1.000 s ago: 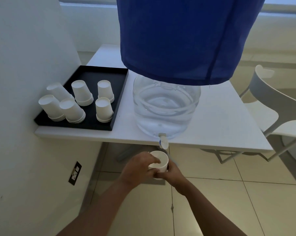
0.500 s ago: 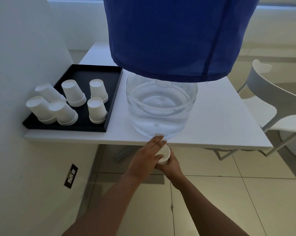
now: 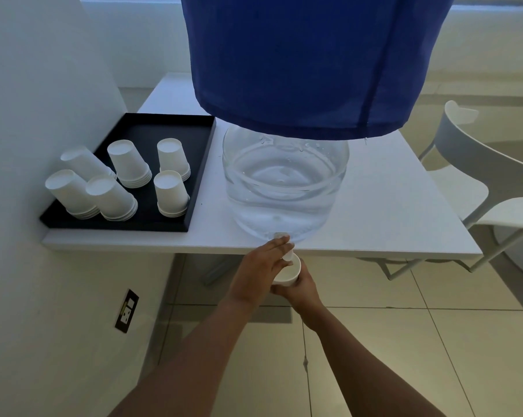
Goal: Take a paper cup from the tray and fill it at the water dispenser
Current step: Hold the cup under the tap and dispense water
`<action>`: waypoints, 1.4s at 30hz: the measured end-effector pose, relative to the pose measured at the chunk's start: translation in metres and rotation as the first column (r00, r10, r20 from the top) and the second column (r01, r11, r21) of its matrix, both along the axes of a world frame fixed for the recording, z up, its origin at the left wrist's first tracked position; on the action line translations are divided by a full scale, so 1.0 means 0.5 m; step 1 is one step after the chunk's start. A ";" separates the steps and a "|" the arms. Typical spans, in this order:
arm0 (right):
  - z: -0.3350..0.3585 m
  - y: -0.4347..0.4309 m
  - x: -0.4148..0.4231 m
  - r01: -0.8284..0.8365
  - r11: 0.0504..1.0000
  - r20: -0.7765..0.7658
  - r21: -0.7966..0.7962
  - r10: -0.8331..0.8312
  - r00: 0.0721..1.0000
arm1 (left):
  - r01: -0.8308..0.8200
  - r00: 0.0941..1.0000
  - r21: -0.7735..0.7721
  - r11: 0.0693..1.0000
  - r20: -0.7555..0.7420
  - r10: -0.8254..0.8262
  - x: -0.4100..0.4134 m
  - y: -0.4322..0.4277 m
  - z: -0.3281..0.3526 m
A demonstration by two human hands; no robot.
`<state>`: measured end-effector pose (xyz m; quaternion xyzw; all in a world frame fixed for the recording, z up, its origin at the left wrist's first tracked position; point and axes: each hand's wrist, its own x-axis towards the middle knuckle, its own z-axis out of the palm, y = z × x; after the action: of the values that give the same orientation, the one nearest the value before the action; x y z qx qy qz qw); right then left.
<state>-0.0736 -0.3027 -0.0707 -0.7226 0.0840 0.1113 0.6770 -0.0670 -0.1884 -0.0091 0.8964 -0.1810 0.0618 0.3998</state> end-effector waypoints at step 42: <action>-0.014 0.008 -0.010 0.071 0.997 -0.035 -0.015 -0.072 0.997 | -0.128 0.984 -0.138 0.982 -0.142 0.108 0.051 -0.005 0.031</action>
<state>-0.0784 -0.2987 -0.0779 -0.7218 0.1227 0.0994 0.6738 -0.0414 -0.1907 0.0065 0.8759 -0.0952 0.0384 0.4713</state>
